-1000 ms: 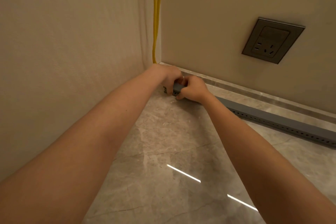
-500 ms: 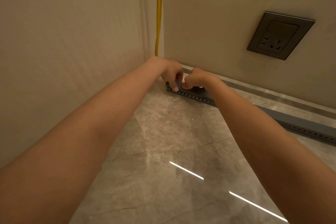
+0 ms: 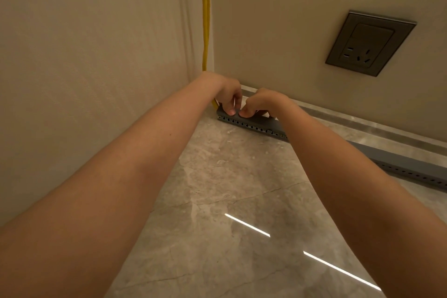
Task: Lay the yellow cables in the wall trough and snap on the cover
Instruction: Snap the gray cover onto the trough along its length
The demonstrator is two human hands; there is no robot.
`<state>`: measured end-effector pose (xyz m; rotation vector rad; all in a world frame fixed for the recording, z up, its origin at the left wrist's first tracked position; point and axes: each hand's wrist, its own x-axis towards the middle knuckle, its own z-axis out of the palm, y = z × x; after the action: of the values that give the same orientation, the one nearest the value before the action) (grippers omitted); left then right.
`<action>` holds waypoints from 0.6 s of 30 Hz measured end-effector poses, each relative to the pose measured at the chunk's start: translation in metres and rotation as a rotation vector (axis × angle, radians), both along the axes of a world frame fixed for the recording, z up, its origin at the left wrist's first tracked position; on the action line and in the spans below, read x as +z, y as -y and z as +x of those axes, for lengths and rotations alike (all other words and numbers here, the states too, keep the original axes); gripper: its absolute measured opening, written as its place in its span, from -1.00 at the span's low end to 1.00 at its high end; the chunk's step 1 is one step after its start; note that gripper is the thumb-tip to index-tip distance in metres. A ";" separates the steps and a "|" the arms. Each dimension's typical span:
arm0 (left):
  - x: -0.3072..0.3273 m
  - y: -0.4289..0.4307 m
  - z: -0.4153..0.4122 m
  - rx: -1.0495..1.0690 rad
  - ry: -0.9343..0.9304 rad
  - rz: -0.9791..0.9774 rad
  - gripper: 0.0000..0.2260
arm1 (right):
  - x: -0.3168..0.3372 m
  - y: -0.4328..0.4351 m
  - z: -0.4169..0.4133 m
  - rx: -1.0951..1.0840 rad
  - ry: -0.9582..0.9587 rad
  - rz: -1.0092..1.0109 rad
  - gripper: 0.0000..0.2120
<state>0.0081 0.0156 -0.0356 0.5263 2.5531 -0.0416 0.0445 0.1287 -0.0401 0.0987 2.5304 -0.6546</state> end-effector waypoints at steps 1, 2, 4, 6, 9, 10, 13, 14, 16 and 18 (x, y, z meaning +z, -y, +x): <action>0.000 0.000 0.000 -0.001 0.005 -0.010 -0.66 | 0.000 0.000 0.000 -0.012 0.005 -0.002 -0.60; 0.000 -0.001 0.000 0.001 0.011 -0.022 -0.65 | 0.001 0.000 0.000 -0.021 0.006 -0.001 -0.58; 0.000 -0.002 0.000 0.010 0.016 -0.033 -0.66 | 0.002 0.001 0.002 -0.027 -0.002 0.007 -0.56; 0.000 -0.003 0.000 0.013 0.005 -0.036 -0.69 | 0.002 0.001 0.003 -0.041 -0.019 0.009 -0.56; 0.000 -0.007 -0.001 0.008 -0.004 -0.050 -0.70 | 0.002 0.000 0.002 -0.059 -0.019 0.009 -0.58; 0.000 -0.007 -0.001 0.003 -0.005 -0.056 -0.70 | 0.001 0.001 0.001 -0.061 -0.015 0.008 -0.59; -0.001 -0.007 -0.001 -0.004 -0.006 -0.059 -0.71 | 0.000 0.002 0.001 -0.076 -0.016 0.002 -0.59; -0.001 -0.006 -0.002 -0.005 -0.006 -0.057 -0.71 | 0.000 0.002 0.001 -0.080 -0.021 0.001 -0.59; -0.001 -0.004 -0.002 -0.010 -0.002 -0.046 -0.72 | -0.002 0.002 0.001 -0.085 -0.034 0.002 -0.59; -0.002 -0.004 -0.001 -0.015 -0.005 -0.046 -0.73 | -0.003 0.003 0.001 -0.086 -0.048 0.004 -0.58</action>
<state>0.0066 0.0195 -0.0372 0.5284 2.5464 -0.1066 0.0452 0.1253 -0.0431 0.1965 2.5858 -0.6938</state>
